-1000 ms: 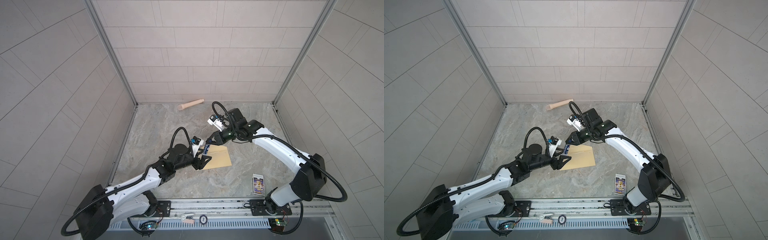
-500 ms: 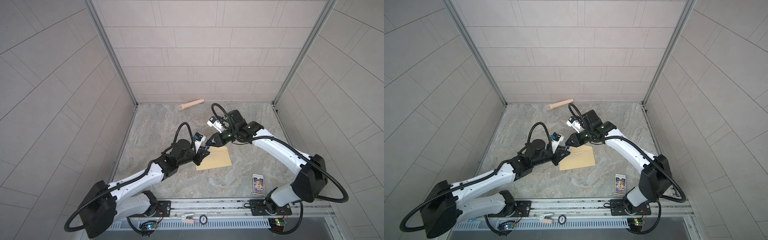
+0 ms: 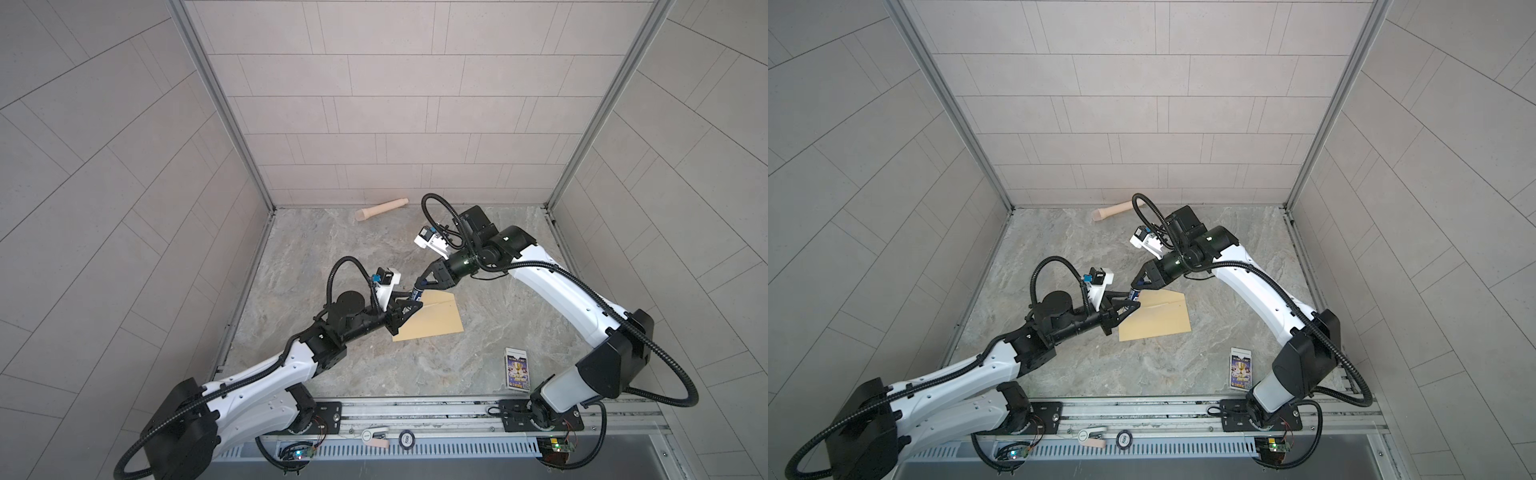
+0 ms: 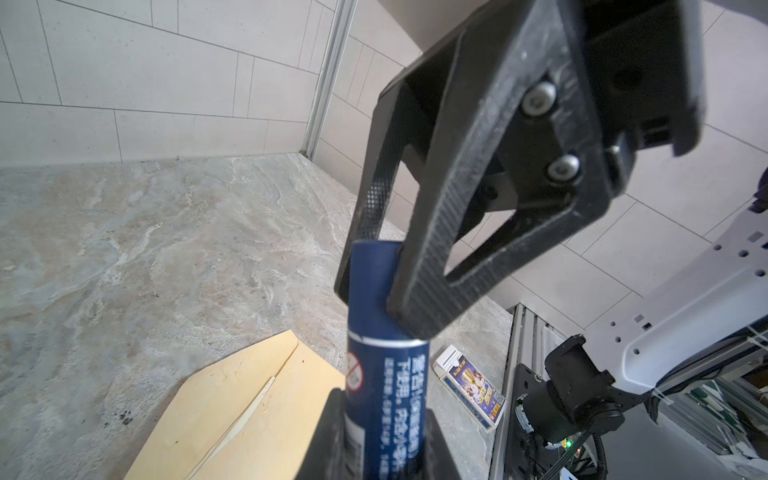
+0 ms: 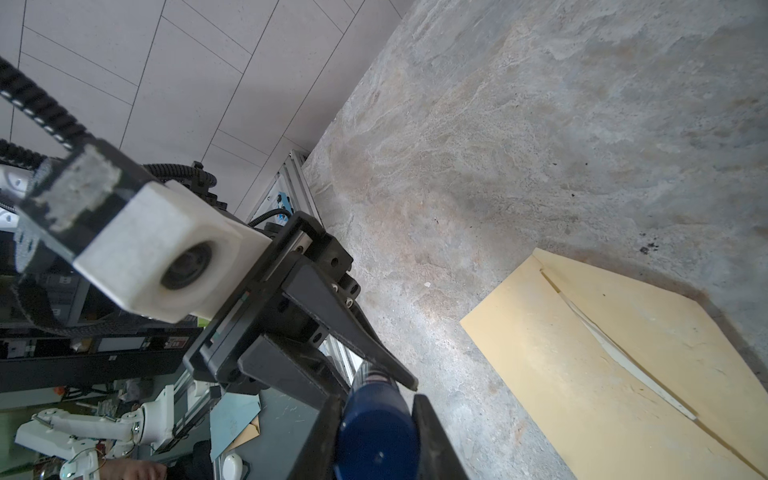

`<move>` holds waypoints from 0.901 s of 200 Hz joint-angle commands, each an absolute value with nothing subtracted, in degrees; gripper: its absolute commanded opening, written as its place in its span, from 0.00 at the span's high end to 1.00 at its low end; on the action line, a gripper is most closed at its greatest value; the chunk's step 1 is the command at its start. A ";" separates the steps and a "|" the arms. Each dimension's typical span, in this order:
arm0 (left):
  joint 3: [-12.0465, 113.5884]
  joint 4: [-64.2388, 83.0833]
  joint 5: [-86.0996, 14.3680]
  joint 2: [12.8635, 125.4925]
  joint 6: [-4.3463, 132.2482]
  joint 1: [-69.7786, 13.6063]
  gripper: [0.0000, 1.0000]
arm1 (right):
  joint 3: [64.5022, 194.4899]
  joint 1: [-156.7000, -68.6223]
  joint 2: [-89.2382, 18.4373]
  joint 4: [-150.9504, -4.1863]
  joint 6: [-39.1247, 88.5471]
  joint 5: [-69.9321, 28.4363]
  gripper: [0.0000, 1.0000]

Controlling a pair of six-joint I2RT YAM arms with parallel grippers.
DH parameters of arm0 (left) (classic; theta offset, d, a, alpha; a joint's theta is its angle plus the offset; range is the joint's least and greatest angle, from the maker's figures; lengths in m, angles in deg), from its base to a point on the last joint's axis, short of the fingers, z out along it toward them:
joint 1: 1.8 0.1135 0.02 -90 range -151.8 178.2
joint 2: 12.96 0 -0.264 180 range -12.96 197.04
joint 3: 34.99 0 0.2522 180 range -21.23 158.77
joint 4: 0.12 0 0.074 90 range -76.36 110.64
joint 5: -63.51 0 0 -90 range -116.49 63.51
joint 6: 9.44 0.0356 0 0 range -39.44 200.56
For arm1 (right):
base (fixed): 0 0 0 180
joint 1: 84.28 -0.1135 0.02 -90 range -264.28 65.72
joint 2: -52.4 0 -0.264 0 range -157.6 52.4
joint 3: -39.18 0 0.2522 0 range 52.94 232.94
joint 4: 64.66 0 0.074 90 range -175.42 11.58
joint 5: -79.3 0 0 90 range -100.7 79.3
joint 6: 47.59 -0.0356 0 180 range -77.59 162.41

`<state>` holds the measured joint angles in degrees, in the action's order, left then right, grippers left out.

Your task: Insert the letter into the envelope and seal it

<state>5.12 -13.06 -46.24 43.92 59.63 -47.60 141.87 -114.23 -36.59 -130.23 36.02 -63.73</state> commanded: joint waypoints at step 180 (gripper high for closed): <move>6.52 1.70 -47.14 39.63 61.81 -48.36 0.60 | 141.56 -114.32 -30.22 -124.65 46.16 -64.88 1.00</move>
<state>4.49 -12.90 -47.93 39.52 59.21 -48.32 142.76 -115.15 -35.39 -133.25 45.50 -67.08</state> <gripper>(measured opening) 0.316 0.260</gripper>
